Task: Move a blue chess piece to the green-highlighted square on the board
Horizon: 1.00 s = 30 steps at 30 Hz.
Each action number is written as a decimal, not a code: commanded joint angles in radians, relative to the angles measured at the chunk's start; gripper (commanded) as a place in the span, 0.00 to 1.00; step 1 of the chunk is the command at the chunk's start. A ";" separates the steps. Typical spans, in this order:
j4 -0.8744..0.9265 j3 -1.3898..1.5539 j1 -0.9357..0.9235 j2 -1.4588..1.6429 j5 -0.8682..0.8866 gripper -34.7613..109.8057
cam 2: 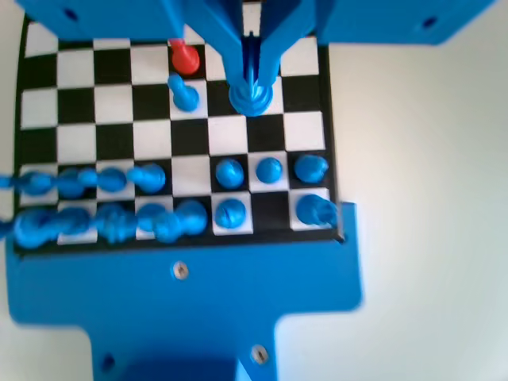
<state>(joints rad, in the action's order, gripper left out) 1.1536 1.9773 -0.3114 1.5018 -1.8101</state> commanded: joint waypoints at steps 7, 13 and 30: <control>-0.221 0.115 0.066 0.008 0.061 0.25; -0.305 0.219 0.078 -0.005 0.052 0.25; -0.353 0.273 0.037 -0.011 0.011 0.28</control>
<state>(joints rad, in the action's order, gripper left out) 0.7992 2.2381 -0.2546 1.4665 -1.7856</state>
